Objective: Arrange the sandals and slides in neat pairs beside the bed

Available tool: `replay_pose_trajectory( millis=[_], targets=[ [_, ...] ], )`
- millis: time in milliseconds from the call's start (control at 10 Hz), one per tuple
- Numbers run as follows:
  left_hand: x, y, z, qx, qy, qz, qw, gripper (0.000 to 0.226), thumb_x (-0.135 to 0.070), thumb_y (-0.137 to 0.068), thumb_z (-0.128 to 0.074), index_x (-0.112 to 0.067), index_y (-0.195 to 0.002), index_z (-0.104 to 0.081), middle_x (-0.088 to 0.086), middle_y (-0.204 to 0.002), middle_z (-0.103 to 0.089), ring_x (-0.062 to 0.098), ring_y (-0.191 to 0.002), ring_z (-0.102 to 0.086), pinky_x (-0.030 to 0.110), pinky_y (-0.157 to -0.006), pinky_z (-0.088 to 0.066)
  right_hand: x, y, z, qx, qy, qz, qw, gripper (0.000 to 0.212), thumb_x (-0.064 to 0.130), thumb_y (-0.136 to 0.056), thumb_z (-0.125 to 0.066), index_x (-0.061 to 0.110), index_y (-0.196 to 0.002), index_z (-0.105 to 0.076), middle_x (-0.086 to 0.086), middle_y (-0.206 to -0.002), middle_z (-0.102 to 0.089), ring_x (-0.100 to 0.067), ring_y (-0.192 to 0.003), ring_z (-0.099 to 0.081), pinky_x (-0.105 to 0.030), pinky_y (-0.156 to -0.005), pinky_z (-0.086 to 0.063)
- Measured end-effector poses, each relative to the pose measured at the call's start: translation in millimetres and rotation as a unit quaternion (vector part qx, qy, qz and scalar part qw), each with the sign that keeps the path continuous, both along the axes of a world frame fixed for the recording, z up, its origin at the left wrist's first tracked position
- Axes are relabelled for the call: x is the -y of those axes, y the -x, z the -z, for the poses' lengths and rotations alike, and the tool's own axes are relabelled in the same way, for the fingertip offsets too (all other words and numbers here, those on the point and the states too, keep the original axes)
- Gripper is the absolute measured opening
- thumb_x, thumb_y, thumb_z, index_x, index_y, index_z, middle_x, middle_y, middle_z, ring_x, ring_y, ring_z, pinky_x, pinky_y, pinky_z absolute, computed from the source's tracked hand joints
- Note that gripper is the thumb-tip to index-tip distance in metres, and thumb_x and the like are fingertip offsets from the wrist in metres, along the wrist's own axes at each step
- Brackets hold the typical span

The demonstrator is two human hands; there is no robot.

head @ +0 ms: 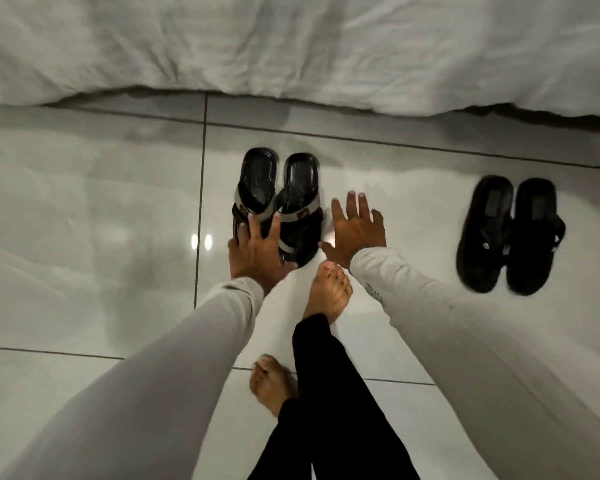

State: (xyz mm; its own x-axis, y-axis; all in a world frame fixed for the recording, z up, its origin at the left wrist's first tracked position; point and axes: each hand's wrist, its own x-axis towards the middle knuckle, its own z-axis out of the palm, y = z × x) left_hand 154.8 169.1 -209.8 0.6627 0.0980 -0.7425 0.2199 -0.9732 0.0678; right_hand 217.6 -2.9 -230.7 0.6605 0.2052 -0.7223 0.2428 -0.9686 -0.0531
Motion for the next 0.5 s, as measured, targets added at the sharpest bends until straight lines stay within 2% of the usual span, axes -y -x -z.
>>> replay_pose_trajectory(
  millis=[100, 200, 400, 500],
  targets=[
    [35, 6, -58, 0.027, 0.01, 0.043, 0.999, 0.096, -0.073, -0.09, -0.043, -0.026, -0.162, -0.001, 0.022, -0.167, -0.005, 0.041, -0.154, -0.013, 0.056, -0.122, -0.023, 32, 13, -60, 0.019, 0.022, 0.008, 1.0, 0.093, 0.061, -0.093, -0.052, 0.018, -0.161, -0.005, -0.015, -0.168, 0.002, -0.035, -0.155, 0.001, -0.053, -0.123, -0.013],
    [67, 11, -123, 0.072, 0.023, 0.082, 0.994, 0.087, -0.07, -0.094, -0.034, -0.028, -0.161, 0.002, 0.018, -0.169, 0.0, 0.038, -0.156, -0.005, 0.056, -0.125, -0.013, 61, 23, -131, 0.041, 0.031, 0.034, 0.998, 0.097, 0.065, -0.09, -0.052, 0.019, -0.161, -0.004, -0.015, -0.168, 0.001, -0.035, -0.156, 0.001, -0.054, -0.122, -0.013],
    [98, 30, -302, 0.136, 0.018, 0.13, 0.982, 0.092, -0.076, -0.091, -0.032, -0.031, -0.161, 0.007, 0.015, -0.169, 0.006, 0.035, -0.157, 0.002, 0.055, -0.126, -0.004, 111, 45, -319, 0.059, 0.032, 0.083, 0.994, 0.098, 0.063, -0.09, -0.053, 0.019, -0.161, -0.001, -0.015, -0.168, 0.002, -0.034, -0.156, 0.002, -0.053, -0.124, -0.014],
    [97, 28, -401, 0.228, 0.014, 0.142, 0.963, 0.094, -0.079, -0.088, -0.032, -0.032, -0.161, 0.004, 0.014, -0.17, 0.003, 0.035, -0.157, -0.001, 0.057, -0.125, -0.007, 121, 64, -429, 0.063, -0.008, 0.091, 0.994, 0.092, 0.06, -0.09, -0.057, 0.018, -0.159, -0.013, -0.016, -0.164, -0.023, -0.034, -0.151, -0.023, -0.05, -0.118, -0.031]
  ],
)
